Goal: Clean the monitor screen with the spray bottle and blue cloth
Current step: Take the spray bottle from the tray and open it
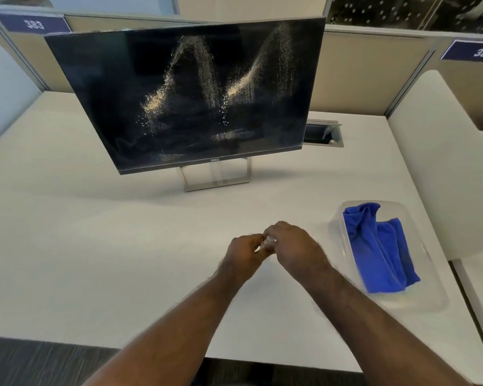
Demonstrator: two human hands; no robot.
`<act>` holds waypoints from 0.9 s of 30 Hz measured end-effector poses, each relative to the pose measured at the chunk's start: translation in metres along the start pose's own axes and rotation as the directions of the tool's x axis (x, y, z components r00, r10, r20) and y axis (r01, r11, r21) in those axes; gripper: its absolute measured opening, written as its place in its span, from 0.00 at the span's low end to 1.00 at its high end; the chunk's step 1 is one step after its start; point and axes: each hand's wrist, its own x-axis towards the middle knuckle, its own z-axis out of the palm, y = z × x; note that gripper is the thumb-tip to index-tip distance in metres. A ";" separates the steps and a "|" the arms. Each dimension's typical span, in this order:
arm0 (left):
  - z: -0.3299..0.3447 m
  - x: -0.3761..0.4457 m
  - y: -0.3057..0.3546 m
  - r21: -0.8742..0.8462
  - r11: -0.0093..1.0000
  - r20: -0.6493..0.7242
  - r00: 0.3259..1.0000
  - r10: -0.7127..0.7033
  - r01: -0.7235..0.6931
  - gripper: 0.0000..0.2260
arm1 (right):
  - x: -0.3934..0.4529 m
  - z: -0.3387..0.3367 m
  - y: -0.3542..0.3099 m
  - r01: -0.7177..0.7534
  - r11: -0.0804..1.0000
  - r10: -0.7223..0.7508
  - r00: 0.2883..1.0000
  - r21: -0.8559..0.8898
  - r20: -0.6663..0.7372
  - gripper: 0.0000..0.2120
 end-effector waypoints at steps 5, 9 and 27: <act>-0.001 0.002 -0.005 -0.065 0.996 0.023 0.998 -0.054 0.055 0.12 | 0.001 0.001 0.004 0.011 1.000 -0.011 1.000 0.024 0.003 0.12; -0.004 -0.001 -0.002 -0.042 0.998 0.009 0.999 -0.047 0.047 0.07 | 0.008 -0.013 0.006 0.006 0.996 -0.008 1.000 0.090 0.024 0.10; -0.007 -0.011 0.000 0.041 0.999 0.030 0.999 -0.033 0.031 0.32 | -0.013 0.084 0.079 -0.170 0.985 0.175 0.970 0.042 -0.171 0.17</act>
